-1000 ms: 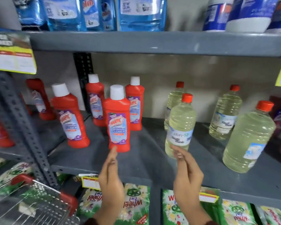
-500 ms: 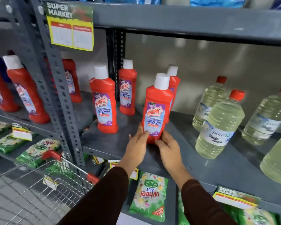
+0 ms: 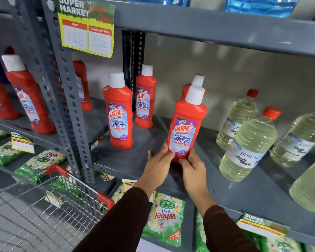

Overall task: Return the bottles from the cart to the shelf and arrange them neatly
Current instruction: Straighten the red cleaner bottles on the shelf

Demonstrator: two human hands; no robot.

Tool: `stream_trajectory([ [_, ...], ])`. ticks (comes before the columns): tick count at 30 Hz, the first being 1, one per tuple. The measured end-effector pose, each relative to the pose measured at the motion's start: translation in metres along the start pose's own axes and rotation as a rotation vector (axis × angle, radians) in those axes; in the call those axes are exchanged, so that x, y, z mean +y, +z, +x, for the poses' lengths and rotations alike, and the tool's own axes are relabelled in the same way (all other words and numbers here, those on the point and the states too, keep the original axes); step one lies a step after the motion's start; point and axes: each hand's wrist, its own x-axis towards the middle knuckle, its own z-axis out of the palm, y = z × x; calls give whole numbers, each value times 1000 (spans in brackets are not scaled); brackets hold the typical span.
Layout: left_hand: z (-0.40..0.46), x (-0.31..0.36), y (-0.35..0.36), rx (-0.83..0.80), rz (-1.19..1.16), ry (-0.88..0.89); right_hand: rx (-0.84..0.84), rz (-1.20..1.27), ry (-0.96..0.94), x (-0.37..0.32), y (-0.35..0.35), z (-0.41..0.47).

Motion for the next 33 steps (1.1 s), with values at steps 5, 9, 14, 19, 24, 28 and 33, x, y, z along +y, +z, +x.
stream_trajectory([
  [5,-3,-2,1,33,-38,-24,-8,27,28,1,2,-2],
  [9,-2,2,0,65,-168,-4,210,33,-69,-2,-2,-3],
  [14,-41,-19,-25,443,-588,110,409,216,-354,-14,-10,-30],
  [19,-18,-40,-93,565,-637,111,-33,164,-261,-23,78,-39],
  [24,23,-45,-135,498,-534,23,-287,74,-26,-33,153,11],
  [28,22,-44,-132,437,-468,-22,-327,32,-60,-25,155,12],
  [33,13,-43,-143,305,-312,-50,-266,14,-68,-23,156,12],
])
